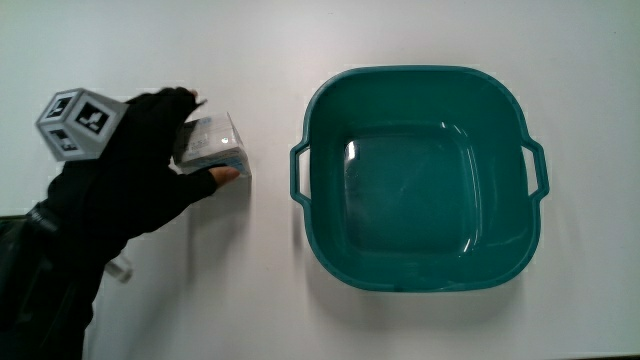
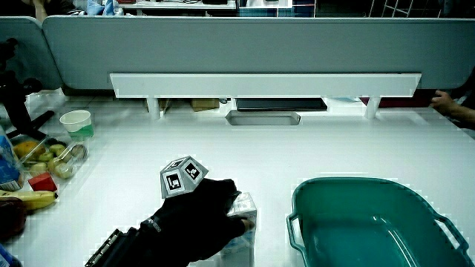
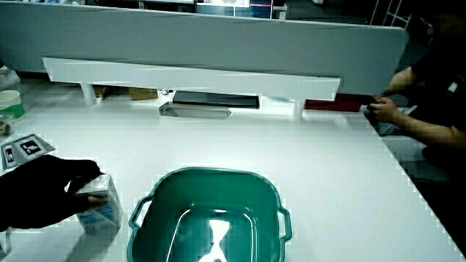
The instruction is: Place milk
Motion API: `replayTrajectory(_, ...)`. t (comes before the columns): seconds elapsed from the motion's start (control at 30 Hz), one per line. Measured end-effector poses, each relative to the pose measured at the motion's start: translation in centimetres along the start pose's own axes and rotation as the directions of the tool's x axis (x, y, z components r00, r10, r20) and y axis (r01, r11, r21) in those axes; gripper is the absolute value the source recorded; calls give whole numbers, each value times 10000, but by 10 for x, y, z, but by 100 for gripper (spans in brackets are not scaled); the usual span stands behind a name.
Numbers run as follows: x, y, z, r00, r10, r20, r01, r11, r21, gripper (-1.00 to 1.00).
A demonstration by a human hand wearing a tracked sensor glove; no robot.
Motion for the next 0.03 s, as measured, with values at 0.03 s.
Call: replayTrajectory(0.03,0,-3,2,10000,88,-37,-88,10000,-14,-62)
